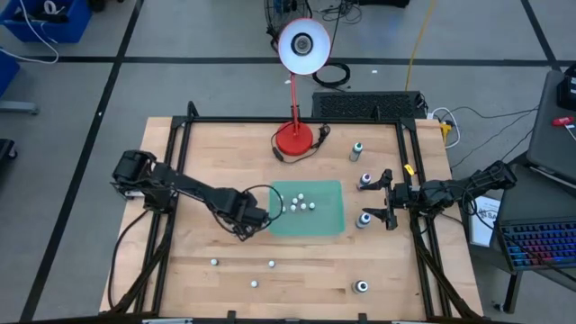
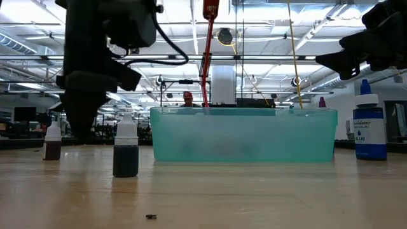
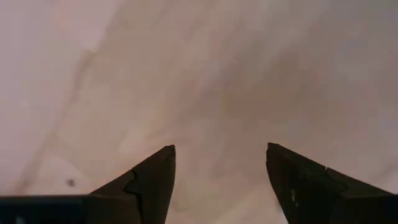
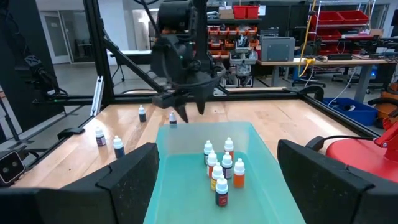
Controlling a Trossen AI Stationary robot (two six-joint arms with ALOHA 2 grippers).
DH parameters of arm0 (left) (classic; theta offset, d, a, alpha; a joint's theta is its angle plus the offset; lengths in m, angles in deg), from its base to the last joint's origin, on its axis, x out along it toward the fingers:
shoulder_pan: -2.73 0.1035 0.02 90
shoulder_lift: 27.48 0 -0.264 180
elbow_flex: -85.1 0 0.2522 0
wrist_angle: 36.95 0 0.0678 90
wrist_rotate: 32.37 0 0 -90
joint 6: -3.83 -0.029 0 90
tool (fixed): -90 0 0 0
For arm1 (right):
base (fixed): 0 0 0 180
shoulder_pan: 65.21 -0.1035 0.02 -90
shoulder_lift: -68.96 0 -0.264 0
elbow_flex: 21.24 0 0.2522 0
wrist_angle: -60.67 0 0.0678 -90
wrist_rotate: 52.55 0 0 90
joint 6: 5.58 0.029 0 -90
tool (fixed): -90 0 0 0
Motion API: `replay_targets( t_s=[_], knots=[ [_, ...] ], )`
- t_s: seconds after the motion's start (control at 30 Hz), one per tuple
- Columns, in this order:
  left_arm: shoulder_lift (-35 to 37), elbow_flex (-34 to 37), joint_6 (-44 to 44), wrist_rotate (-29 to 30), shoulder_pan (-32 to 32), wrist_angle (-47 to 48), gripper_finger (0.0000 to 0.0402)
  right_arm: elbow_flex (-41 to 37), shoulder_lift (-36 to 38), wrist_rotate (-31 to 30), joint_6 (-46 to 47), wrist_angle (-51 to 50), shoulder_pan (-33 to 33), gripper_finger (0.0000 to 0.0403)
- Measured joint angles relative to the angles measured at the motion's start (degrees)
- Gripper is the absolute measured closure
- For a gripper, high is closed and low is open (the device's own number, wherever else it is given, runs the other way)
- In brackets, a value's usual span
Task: Pick & Place food coloring
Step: Put the small red food coloring bottle into the green bin
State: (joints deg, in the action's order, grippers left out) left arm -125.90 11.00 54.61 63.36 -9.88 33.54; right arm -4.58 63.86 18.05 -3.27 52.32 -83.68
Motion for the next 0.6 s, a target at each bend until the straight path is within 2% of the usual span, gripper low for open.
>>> replay_targets(
  t_s=[0.2,0.27,0.6],
  knots=[
    [-0.1,0.0,0.9,-0.4,-1.6,-6.2,0.015,0.0,0.0,0.0,0.0,0.0,0.0,0.009],
    [-0.1,0.0,1.1,-2.1,-2.3,-7.6,0.0153,0.0,0.0,0.0,0.0,0.0,0.0,0.0089],
    [-0.1,0.0,6.3,-3.4,-5.8,-3.1,0.0173,0.0,0.0,0.0,0.0,0.0,0.0,0.0089]
  ],
)
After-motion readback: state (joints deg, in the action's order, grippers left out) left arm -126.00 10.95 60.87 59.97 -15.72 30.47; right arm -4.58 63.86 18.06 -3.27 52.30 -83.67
